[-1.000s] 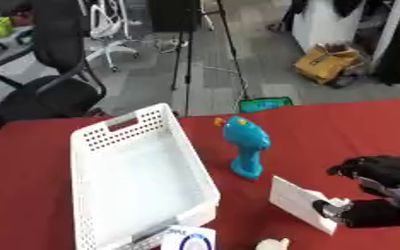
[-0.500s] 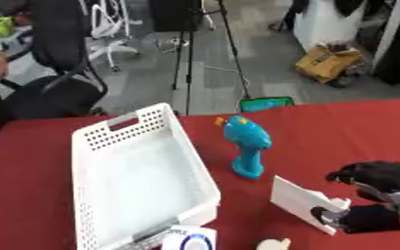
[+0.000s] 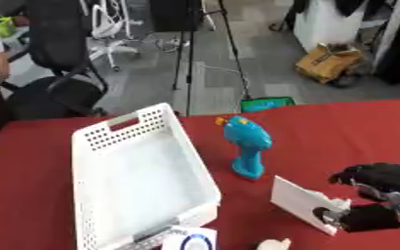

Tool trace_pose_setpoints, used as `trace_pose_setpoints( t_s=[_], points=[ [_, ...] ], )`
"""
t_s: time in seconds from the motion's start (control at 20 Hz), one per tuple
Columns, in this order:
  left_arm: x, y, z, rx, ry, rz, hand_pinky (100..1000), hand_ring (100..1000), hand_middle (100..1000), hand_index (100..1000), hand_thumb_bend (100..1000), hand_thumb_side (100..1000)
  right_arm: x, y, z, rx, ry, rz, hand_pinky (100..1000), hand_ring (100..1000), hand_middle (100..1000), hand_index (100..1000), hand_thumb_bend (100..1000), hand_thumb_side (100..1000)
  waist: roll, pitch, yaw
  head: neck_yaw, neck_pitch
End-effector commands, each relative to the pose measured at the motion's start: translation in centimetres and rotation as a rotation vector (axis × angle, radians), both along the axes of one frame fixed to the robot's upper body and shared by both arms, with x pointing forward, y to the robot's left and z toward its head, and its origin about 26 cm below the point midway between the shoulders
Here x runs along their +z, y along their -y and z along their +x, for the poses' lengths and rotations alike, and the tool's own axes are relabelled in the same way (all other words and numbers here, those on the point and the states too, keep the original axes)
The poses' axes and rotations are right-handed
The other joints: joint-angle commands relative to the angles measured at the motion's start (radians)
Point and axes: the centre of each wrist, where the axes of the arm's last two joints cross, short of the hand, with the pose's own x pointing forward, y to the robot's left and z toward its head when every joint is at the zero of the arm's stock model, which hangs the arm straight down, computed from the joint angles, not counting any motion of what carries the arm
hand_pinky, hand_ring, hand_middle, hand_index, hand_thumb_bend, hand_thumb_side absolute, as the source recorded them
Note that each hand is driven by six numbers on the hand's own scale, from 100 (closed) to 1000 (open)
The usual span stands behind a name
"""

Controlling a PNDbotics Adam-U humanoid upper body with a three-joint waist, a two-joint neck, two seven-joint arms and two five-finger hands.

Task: Pick up objects on the table and place them in the box.

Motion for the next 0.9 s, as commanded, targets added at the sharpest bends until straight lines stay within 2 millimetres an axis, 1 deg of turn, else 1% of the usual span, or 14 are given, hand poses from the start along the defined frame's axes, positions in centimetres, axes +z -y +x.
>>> trace_pose_setpoints(
  t_s=[0.05,0.55,0.9],
  points=[
    [0.8,-0.1,-0.1,-0.003,0.023,0.019,666,632,622,732,100,924,0.8,0.4,0.2,-0.008,0.02,-0.028,1000,1000,902,987,418,977,-0.004,-0.012,0.002,-0.003,-0.015],
    [0.7,0.0,-0.1,-0.004,0.019,0.016,666,632,622,732,100,924,0.0,1.6,1.2,-0.029,-0.024,-0.022,1000,1000,901,982,429,976,0.0,-0.009,0.007,-0.001,-0.019],
    [0.7,0.0,-0.1,-0.005,0.018,0.014,666,632,622,732,100,923,-0.4,2.1,1.6,-0.033,-0.056,-0.015,1000,1000,898,976,437,978,0.002,-0.006,0.009,0.0,-0.018]
  ],
)
